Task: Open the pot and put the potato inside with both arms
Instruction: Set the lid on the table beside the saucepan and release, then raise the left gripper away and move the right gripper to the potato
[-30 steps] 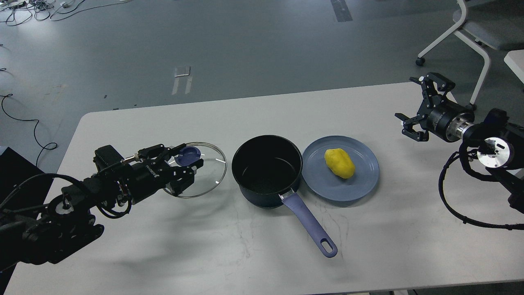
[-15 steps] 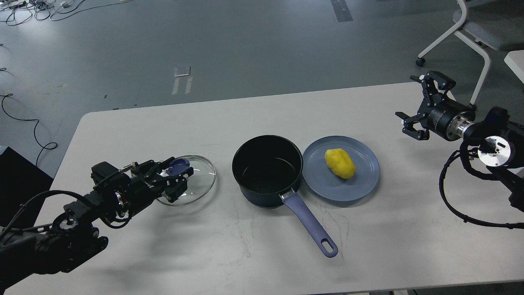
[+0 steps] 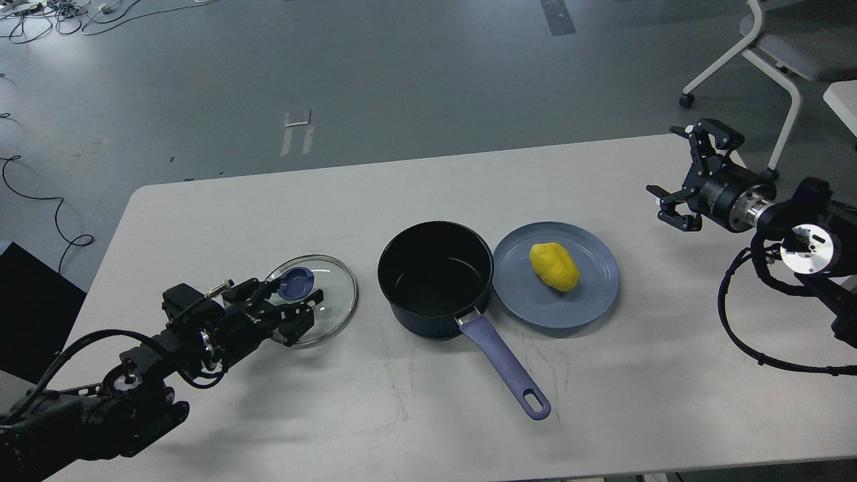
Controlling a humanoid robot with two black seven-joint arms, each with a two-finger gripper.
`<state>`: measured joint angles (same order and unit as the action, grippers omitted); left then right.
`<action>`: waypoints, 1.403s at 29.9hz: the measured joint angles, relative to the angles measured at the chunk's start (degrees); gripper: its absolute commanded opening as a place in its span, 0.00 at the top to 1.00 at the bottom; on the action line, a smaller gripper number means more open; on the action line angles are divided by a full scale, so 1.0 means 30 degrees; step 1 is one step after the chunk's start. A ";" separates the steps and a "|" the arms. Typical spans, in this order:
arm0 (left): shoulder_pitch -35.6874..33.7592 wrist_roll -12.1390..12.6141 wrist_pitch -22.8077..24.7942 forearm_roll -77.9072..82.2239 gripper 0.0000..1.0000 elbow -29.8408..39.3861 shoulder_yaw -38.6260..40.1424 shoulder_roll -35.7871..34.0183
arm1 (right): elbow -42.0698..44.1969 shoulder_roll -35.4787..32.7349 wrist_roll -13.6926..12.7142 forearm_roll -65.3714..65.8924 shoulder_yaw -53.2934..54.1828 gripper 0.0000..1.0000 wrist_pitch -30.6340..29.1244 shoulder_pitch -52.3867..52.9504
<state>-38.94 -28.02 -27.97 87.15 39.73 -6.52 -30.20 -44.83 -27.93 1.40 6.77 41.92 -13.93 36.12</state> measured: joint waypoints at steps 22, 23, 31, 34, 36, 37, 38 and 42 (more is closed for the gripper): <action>-0.3042 0.0009 -0.0015 -0.6261 0.02 0.5954 0.0774 -0.2441 | -0.0431 -0.0272 0.0226 0.0555 -0.2613 0.00 -0.0192 0.1957; -0.3154 0.0005 -0.0014 -0.6843 0.02 0.6059 0.0996 -0.2425 | -0.0528 -0.0272 0.0394 0.0972 -0.2951 0.00 -0.0192 0.2210; -0.5189 0.0011 0.1448 -1.4892 0.02 0.6158 0.4208 -0.2008 | -0.2392 -0.0335 0.3051 0.9686 -0.5882 0.00 -0.0200 0.4433; -0.5564 0.0012 0.4718 -1.7907 0.02 0.6149 0.6029 -0.1977 | -0.3110 -0.0667 0.3928 1.3096 -0.6985 0.00 -0.0136 0.5004; -0.5639 0.0553 0.6823 -1.9684 0.02 0.6159 0.7611 -0.1973 | -0.3752 -0.0923 0.4657 1.5421 -0.7915 0.00 -0.0022 0.5327; -0.5658 0.1166 0.7771 -2.0343 0.02 0.6167 0.8248 -0.1973 | -0.4036 -0.1035 0.4980 1.6400 -0.8301 0.00 0.0047 0.5420; -0.5657 0.2130 0.8755 -2.0968 0.02 0.6168 0.8804 -0.1972 | -0.4292 -0.1187 0.5295 1.7451 -0.8657 0.00 0.0197 0.5478; -0.5531 0.5806 1.1531 -2.3013 0.02 0.6171 1.0684 -0.1954 | -0.4981 -0.1629 0.5980 2.1342 -1.0028 0.00 0.1177 0.5540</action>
<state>-55.53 -10.61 6.62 18.11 58.25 25.54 -36.07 -59.77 -32.81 19.34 70.80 11.84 -10.40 52.74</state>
